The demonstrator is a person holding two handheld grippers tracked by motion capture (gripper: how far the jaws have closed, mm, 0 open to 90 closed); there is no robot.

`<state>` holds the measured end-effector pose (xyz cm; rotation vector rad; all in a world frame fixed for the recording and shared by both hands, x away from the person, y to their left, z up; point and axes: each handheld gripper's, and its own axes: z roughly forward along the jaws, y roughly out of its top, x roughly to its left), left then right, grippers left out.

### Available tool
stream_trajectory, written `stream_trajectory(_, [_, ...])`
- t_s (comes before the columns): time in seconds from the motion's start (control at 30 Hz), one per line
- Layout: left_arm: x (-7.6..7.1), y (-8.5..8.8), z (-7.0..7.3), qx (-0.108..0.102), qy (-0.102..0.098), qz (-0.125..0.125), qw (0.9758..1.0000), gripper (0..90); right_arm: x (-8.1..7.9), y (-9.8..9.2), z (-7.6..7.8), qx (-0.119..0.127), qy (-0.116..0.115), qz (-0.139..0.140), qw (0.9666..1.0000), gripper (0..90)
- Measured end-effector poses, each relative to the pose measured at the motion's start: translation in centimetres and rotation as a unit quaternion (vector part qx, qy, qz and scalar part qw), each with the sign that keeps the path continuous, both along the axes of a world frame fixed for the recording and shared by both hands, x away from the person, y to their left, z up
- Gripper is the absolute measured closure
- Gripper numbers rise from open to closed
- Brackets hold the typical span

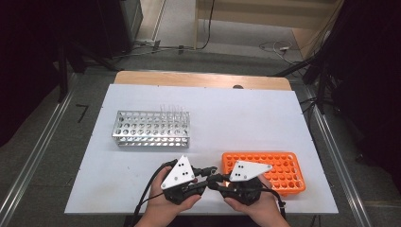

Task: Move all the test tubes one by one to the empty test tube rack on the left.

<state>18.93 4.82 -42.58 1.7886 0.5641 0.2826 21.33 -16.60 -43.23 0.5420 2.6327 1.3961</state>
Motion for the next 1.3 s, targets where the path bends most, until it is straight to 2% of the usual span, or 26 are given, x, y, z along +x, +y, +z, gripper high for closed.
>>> stream_trajectory(0.27, [0.4,1.0,0.4,-0.01,-0.002,0.017,0.9998,75.7,-0.2,-0.3,0.1,0.005,-0.007,0.009,0.9999,61.1])
stream_trajectory(0.37, [0.6,1.6,0.6,-0.016,-0.002,0.024,0.9996,75.7,-0.1,-0.6,0.3,0.009,-0.008,0.016,0.9998,52.6])
stream_trajectory(0.5, [1.0,2.6,0.9,-0.015,-0.005,0.037,0.9992,75.7,0.1,-1.3,0.4,0.015,-0.006,-0.002,0.9999,37.4])
stream_trajectory(0.7, [1.7,4.3,1.4,-0.01,-0.013,0.063,0.9979,75.7,0.8,-3.0,0.5,0.03,-0.001,-0.033,0.999,19.0])
stream_trajectory(0.87, [2.4,5.7,2.0,-0.005,-0.025,0.087,0.9958,75.7,1.5,-4.5,0.6,0.04,0.002,-0.051,0.9979,8.7])
stream_trajectory(1.07, [4.0,7.8,2.7,-0.005,-0.033,0.121,0.992,75.7,2.3,-6.8,0.7,0.053,0.005,-0.073,0.9959,0.8])
stream_trajectory(1.3, [5.9,9.7,3.2,-0.002,-0.039,0.155,0.9871,75.7,2.9,-9.1,0.7,0.054,0.001,-0.097,0.9938,0.0])
